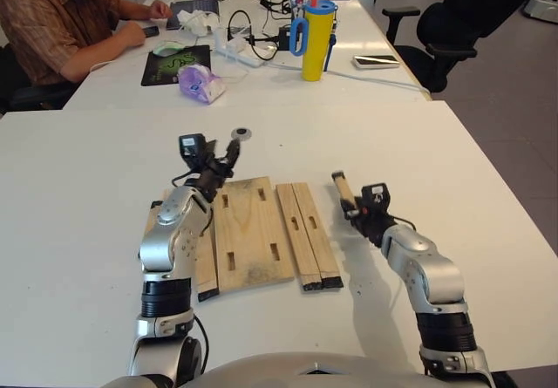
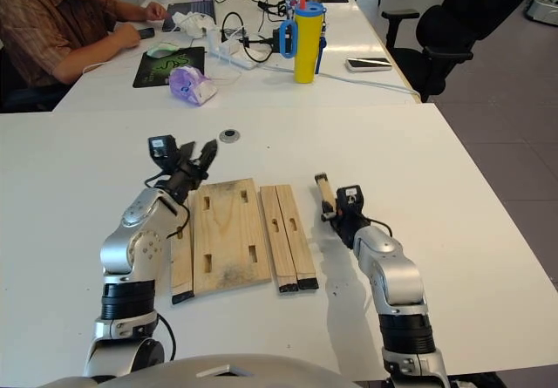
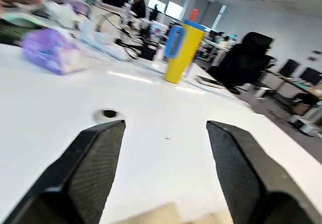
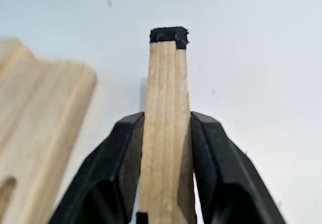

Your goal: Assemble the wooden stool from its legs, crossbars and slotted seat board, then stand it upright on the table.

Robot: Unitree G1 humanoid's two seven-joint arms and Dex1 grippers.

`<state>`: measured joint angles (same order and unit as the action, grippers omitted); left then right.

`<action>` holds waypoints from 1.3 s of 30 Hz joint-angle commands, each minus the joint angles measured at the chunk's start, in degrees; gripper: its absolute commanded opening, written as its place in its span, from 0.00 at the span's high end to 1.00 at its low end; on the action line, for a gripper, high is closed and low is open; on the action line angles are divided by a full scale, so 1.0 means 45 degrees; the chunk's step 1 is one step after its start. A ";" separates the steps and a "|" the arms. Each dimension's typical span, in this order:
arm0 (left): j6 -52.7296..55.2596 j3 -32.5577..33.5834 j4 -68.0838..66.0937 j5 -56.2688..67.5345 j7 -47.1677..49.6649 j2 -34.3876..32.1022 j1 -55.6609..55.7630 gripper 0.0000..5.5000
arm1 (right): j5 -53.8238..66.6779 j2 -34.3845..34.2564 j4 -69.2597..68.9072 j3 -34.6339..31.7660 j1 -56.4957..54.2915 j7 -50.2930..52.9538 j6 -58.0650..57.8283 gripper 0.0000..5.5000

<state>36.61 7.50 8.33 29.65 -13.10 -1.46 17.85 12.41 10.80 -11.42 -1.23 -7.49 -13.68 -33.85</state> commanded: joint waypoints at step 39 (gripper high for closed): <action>0.3952 0.1682 -0.1930 0.5978 -0.0256 -0.0889 0.2915 0.92 | 0.0306 -0.0357 -0.0084 0.1750 -0.0937 -0.3301 0.4651 0.70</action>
<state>54.65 14.78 0.30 57.77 -14.46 -4.46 31.05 14.50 8.86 -12.46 7.38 -11.07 -29.89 -14.05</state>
